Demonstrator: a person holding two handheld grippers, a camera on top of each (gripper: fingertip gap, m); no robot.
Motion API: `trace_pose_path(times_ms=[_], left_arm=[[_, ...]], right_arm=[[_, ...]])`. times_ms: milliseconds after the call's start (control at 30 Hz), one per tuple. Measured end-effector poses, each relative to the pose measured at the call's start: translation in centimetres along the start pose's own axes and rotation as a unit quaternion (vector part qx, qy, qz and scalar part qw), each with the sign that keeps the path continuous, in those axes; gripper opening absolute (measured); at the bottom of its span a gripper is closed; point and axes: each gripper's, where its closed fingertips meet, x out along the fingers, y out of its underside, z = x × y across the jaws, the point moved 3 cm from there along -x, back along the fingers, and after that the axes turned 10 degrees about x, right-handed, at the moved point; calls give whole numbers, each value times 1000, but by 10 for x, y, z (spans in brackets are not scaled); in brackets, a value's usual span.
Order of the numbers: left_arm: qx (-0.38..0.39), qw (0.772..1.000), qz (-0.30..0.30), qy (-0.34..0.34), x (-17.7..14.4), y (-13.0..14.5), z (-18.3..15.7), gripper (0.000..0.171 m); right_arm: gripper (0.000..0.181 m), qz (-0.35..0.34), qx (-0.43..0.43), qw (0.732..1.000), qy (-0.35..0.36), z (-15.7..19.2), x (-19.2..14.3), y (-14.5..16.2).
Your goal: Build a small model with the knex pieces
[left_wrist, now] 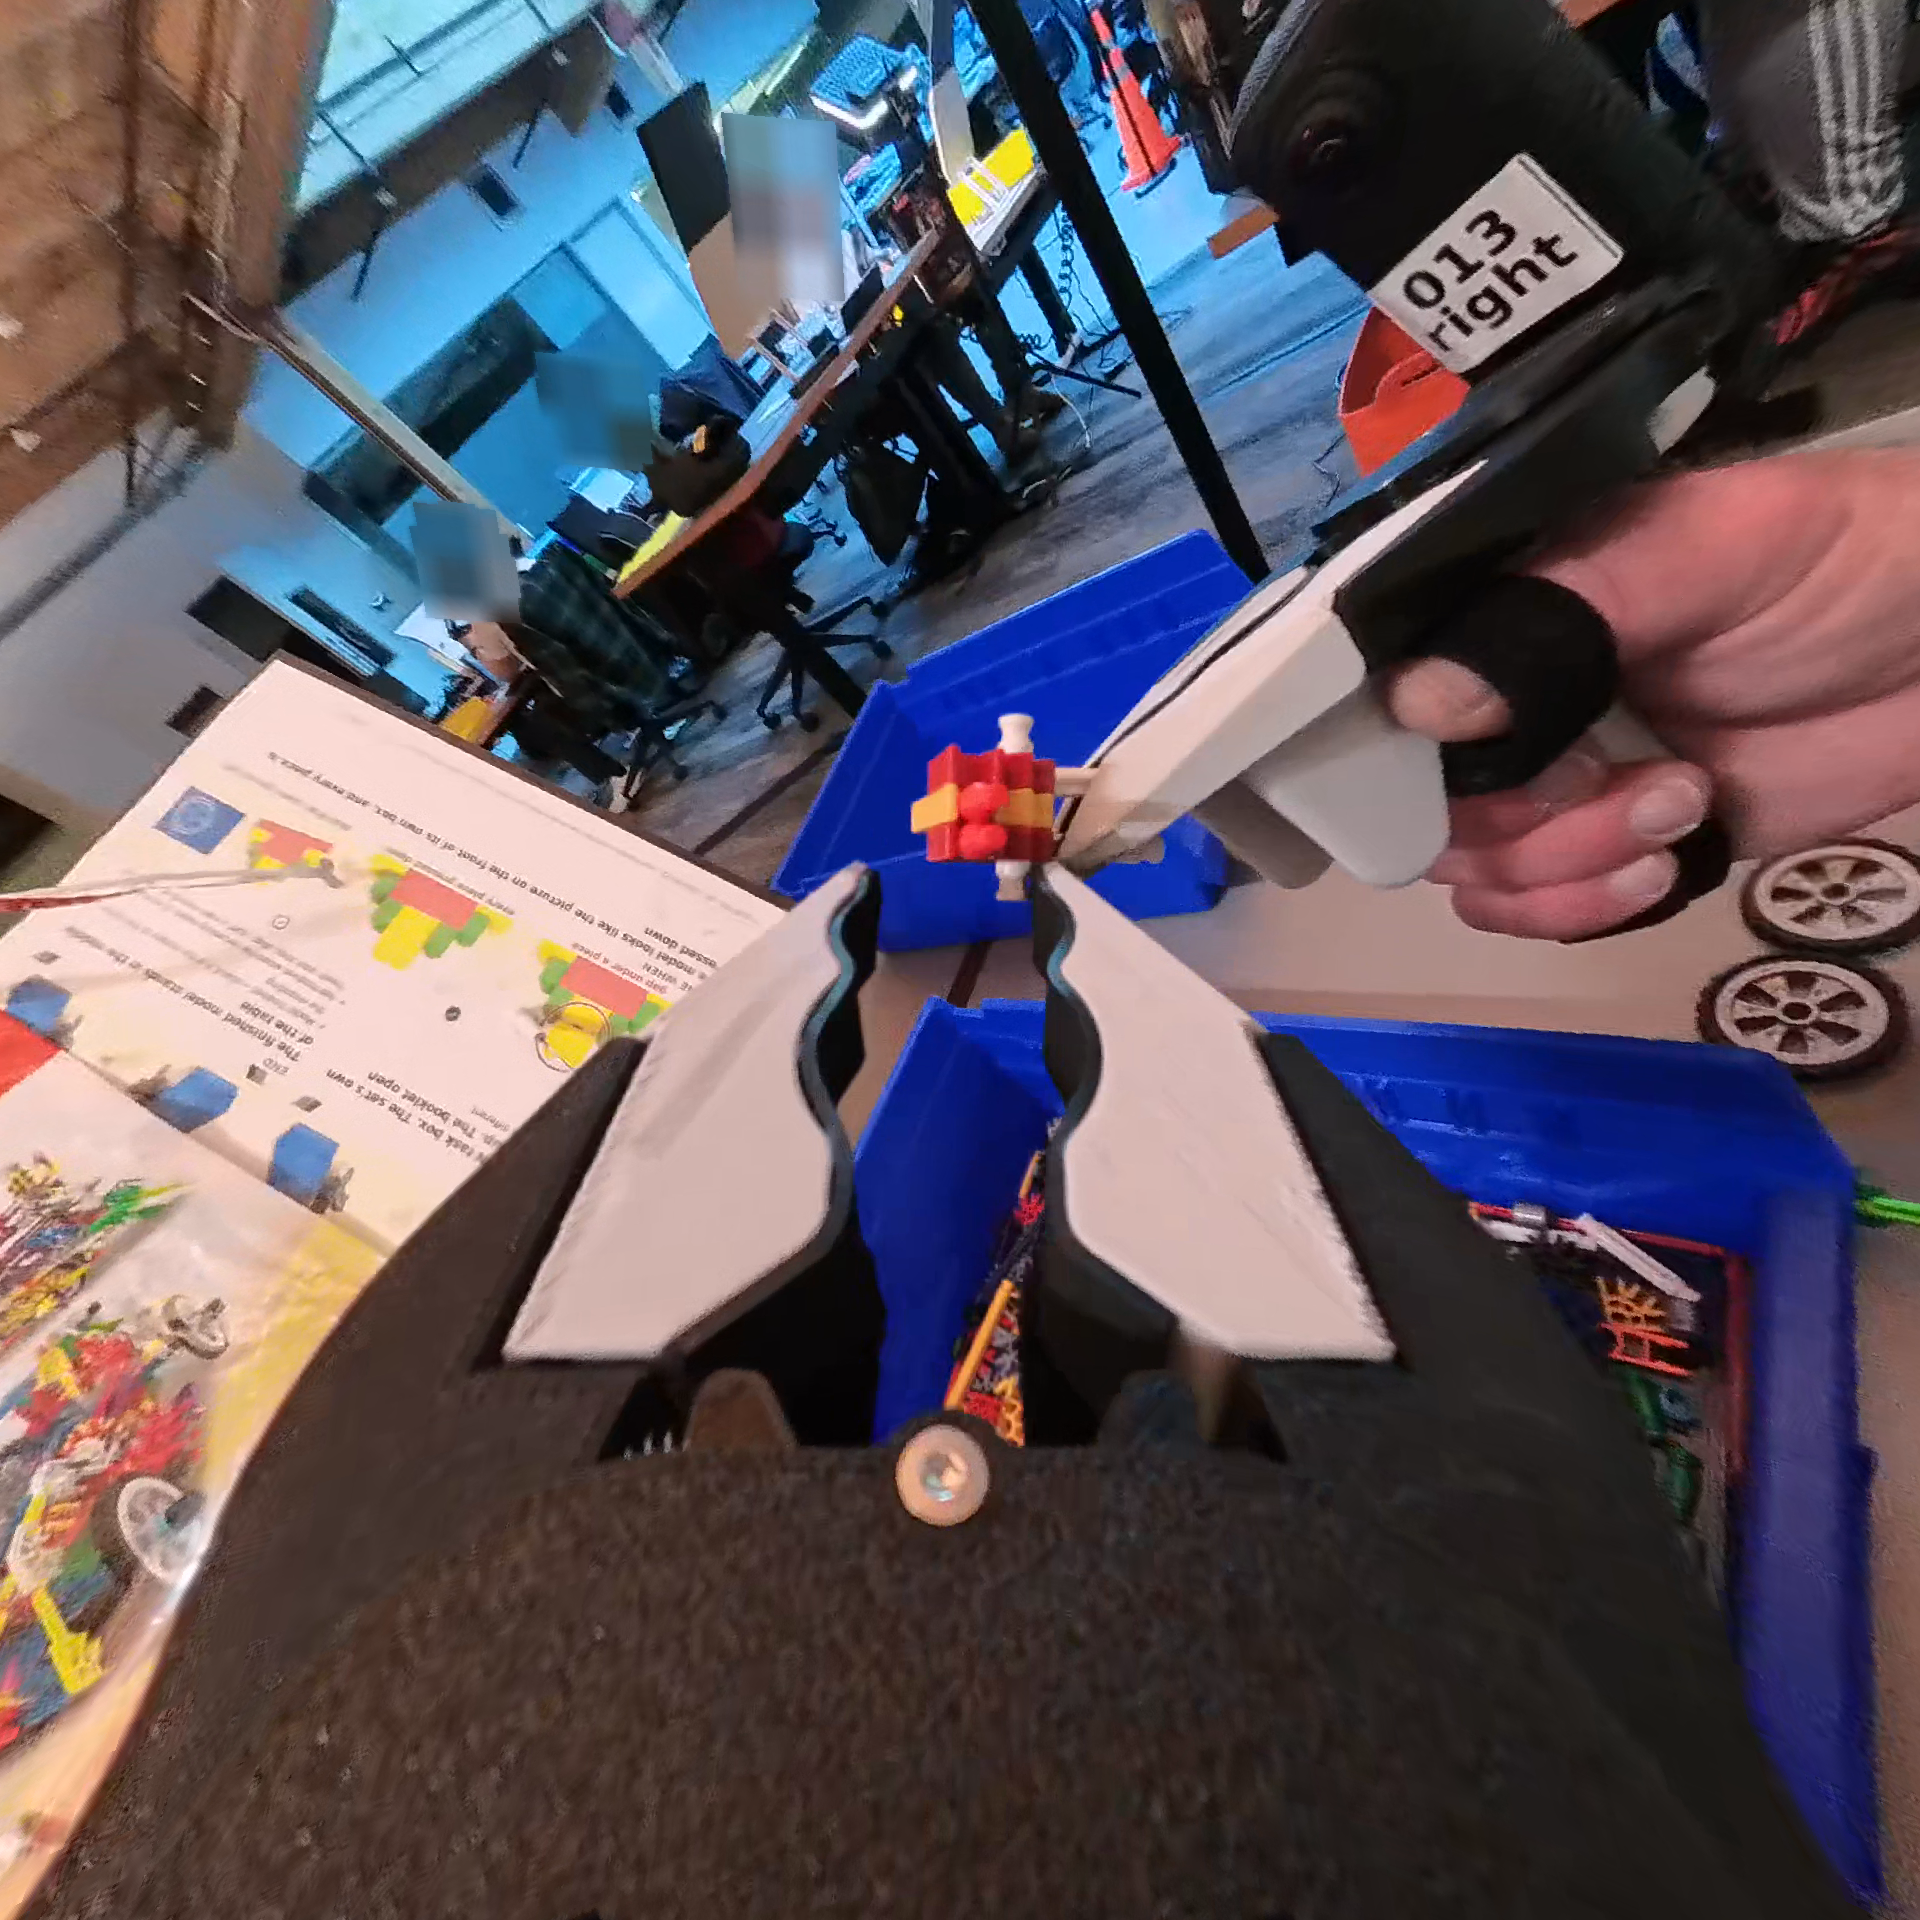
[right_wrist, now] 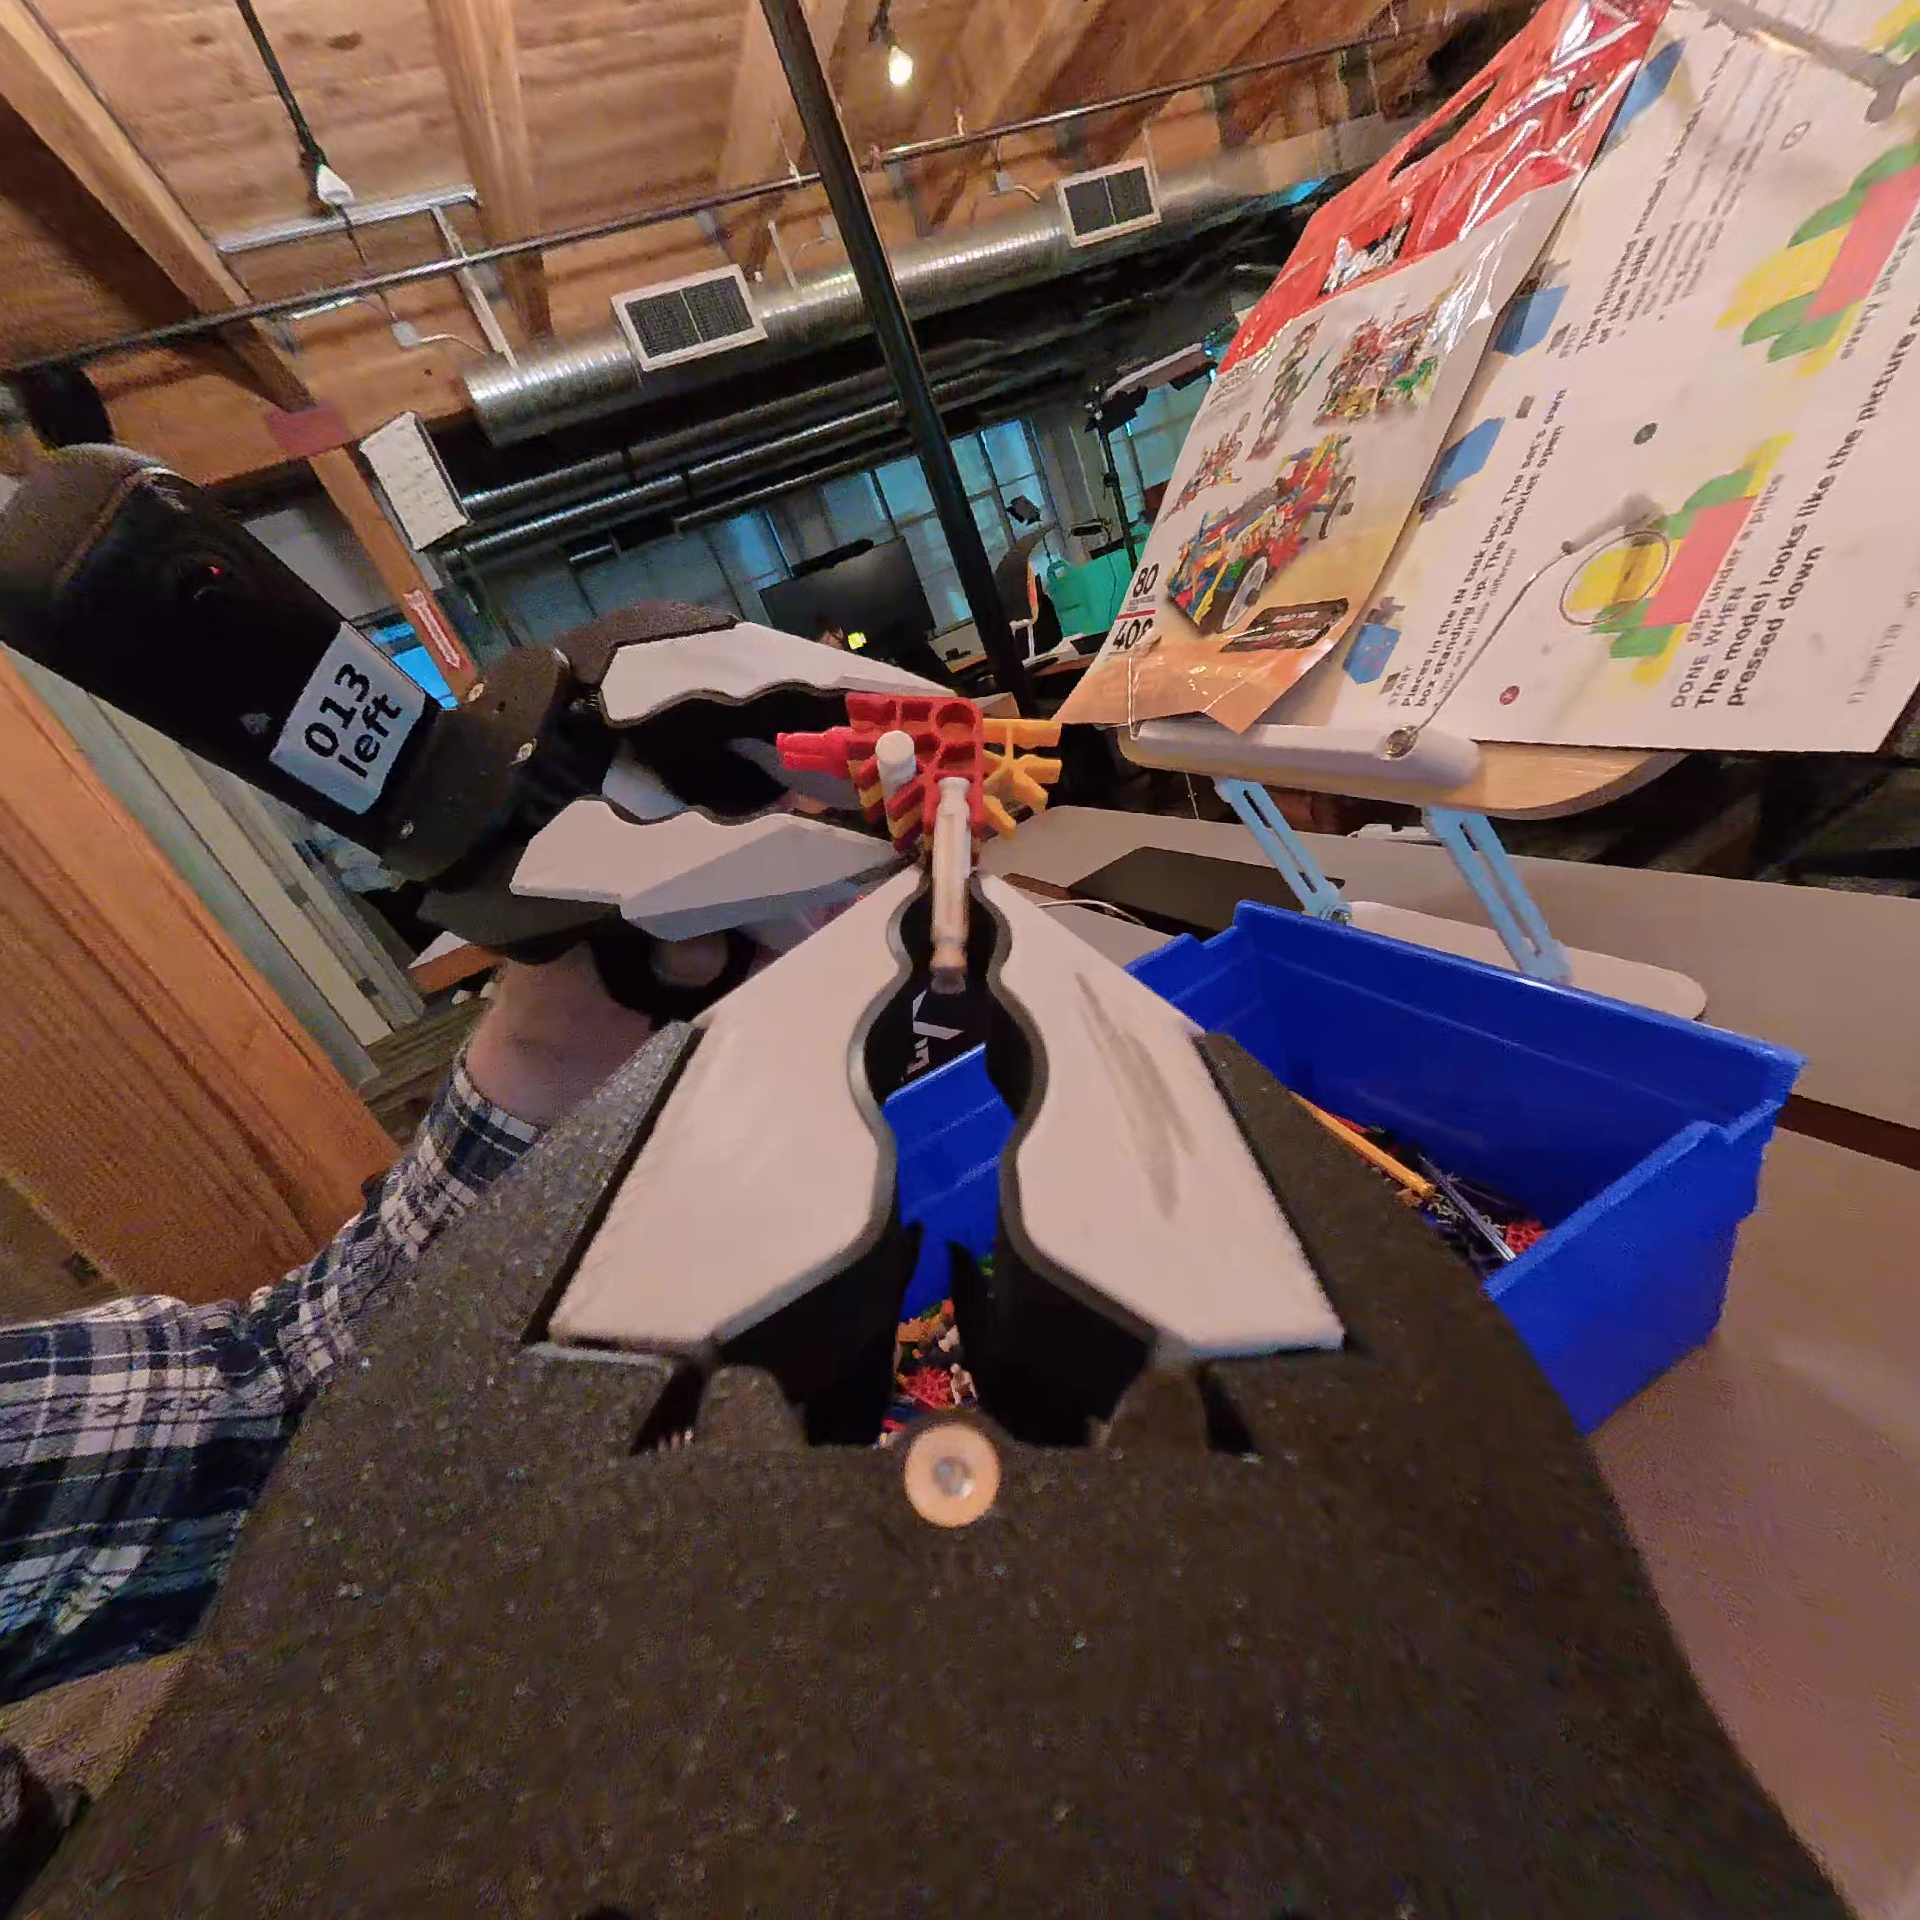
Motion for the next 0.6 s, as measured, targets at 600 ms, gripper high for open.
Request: trace_pose_path(times_ms=[600], left_arm=[[15,998,-55,-3,-14,-14,-2,14]], right_arm=[[3,-32,-26,999,2,-4,-9,-8]])
